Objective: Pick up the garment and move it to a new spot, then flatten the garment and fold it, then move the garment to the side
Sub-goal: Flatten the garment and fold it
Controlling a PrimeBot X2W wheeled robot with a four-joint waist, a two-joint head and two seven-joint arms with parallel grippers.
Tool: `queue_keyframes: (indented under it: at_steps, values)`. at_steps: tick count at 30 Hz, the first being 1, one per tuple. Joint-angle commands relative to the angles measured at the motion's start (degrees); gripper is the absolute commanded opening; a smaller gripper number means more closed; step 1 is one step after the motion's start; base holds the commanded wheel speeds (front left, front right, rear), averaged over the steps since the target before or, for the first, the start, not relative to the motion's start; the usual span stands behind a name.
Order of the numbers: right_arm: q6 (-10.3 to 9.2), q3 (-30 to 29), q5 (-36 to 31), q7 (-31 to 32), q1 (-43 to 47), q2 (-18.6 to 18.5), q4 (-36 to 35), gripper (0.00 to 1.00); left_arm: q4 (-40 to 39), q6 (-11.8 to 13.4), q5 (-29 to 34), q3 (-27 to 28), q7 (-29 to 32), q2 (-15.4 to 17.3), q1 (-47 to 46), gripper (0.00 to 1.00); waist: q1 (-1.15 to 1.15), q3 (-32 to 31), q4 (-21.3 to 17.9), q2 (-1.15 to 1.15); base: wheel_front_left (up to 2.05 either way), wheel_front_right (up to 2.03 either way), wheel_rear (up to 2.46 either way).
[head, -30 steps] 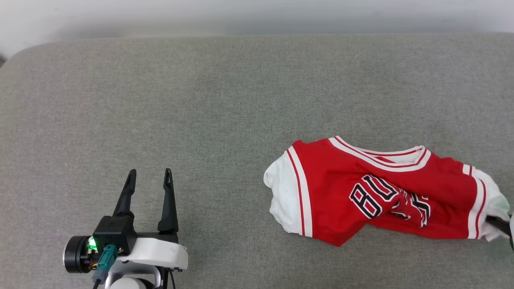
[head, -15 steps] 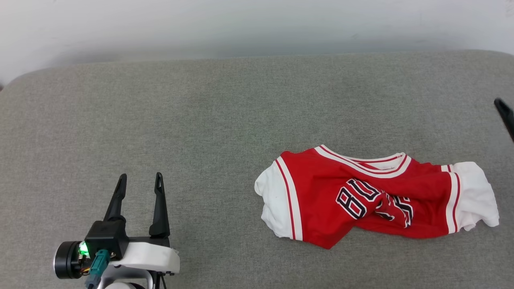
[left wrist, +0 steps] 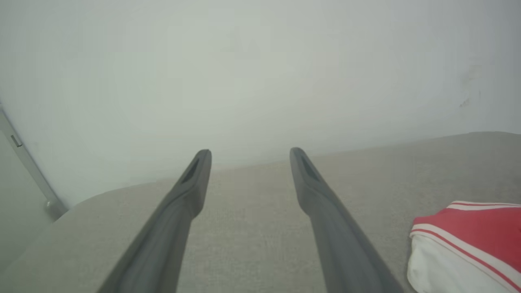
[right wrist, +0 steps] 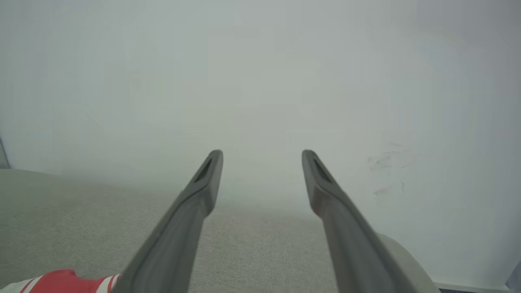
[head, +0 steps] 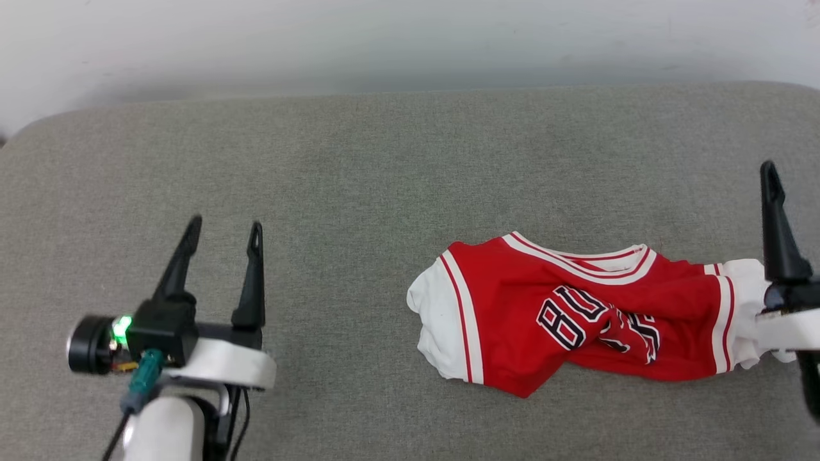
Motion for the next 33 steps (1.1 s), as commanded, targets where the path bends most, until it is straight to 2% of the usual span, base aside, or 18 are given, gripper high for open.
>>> queue_keyframes:
  at_steps: [1, 5, 9, 13, 21, 26, 33]
  values:
    - [-0.04, -1.3, -1.1, -0.1, 2.1, 1.7, -2.0, 1.00, -0.2, -0.8, 0.2, -0.4, -0.2, 1.1, -1.9, 1.00, 0.00, 0.0, 0.1, 0.00, 0.00, 0.00, 0.00]
    - [-0.04, -2.5, -3.3, -0.1, 6.6, 5.1, -5.5, 1.00, 3.1, -2.7, -0.7, -3.1, 0.7, 5.3, -7.8, 1.00, 0.00, -0.1, 0.1, 0.00, 0.00, 0.00, 0.00]
    - [-0.04, -2.7, -4.0, -0.1, 8.3, 6.7, -7.4, 1.00, 4.1, -3.4, -2.6, -8.0, 5.6, 10.2, -14.6, 1.00, 0.00, 0.1, -0.4, 0.00, 0.00, 0.00, 0.00]
    - [-0.04, -2.9, -4.2, -0.1, 8.8, 7.3, -8.3, 1.00, 2.9, -3.5, -8.8, -16.8, 14.0, 16.1, -21.9, 1.00, 0.00, 0.6, -1.0, 0.00, 0.00, 0.00, 0.00]
    - [-0.04, -2.5, -5.1, -0.1, 8.3, 7.7, -9.8, 1.00, 1.5, -3.5, -27.1, -35.4, 34.6, 25.8, -36.5, 1.00, 0.00, 2.8, -2.1, 0.00, 0.00, 0.00, 0.00]
    - [-0.04, -1.7, -5.6, -0.1, 6.9, 8.0, -10.3, 1.00, 1.2, -3.5, -34.9, -47.8, 43.3, 29.3, -46.1, 1.00, 0.00, 4.8, -3.3, 0.00, 0.00, 0.00, 0.00]
    - [-0.04, -0.7, -6.0, -0.1, 4.9, 8.7, -10.8, 1.00, 2.8, -3.5, -46.1, -64.2, 52.6, 29.9, -55.5, 1.00, 0.00, 7.9, -5.4, 0.00, 0.00, 0.00, 0.00]
